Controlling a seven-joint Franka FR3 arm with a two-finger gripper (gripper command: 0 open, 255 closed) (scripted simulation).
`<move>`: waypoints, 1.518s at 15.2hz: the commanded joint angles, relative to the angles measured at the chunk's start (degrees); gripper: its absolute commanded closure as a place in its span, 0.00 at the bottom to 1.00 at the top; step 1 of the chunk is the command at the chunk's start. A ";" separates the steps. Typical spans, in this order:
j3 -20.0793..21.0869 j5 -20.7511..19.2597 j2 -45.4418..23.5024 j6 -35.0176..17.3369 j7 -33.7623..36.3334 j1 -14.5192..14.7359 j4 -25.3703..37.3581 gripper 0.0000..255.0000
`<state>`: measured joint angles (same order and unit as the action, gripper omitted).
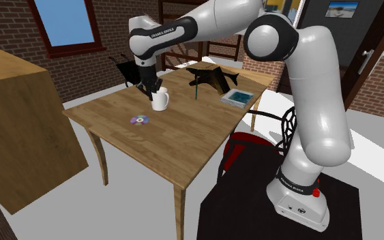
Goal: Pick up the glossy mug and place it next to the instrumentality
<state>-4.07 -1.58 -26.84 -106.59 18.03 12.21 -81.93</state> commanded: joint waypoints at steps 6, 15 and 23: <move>0.03 0.03 -1.33 -4.80 0.16 -0.03 -3.43 1.00; 0.10 0.09 -3.67 -10.55 0.36 -0.07 -6.85 1.00; 0.15 0.14 -5.67 -14.08 0.49 -0.11 -8.38 1.00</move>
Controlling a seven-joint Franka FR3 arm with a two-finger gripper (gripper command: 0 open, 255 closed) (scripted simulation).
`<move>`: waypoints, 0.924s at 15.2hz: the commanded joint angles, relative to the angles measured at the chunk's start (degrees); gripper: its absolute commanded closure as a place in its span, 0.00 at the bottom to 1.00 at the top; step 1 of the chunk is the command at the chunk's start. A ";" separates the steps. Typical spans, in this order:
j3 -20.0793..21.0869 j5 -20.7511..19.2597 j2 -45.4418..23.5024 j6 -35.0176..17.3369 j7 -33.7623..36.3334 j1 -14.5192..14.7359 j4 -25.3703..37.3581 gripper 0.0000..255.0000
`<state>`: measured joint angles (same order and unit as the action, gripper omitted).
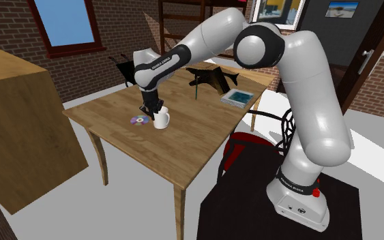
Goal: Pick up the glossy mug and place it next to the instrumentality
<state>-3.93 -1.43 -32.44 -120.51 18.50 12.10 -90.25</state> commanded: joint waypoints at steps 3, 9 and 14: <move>0.00 0.00 -0.07 -0.16 0.02 0.01 -0.05 1.00; 0.00 0.00 -0.06 -0.16 0.02 0.01 -0.05 0.00; -0.01 -0.05 1.45 2.94 0.04 0.14 1.53 0.00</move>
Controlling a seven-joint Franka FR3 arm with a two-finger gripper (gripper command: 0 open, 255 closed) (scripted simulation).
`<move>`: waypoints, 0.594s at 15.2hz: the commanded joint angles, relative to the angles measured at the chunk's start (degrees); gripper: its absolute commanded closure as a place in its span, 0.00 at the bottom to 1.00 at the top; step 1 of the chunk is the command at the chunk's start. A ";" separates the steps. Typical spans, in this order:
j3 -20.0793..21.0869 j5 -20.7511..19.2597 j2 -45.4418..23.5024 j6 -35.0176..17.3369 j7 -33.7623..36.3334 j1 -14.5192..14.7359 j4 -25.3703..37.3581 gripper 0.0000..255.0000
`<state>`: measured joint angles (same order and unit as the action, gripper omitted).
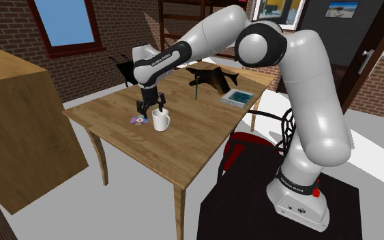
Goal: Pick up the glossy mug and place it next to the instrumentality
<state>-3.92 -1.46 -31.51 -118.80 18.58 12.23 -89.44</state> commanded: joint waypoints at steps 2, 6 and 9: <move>-0.02 -0.05 1.67 4.12 -0.03 0.11 2.46 0.00; -0.02 -0.05 1.67 4.12 -0.03 0.11 2.46 0.00; -0.02 -0.05 1.67 4.12 -0.03 0.11 2.46 0.00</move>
<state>-3.94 -1.52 -29.84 -114.70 18.55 12.34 -87.01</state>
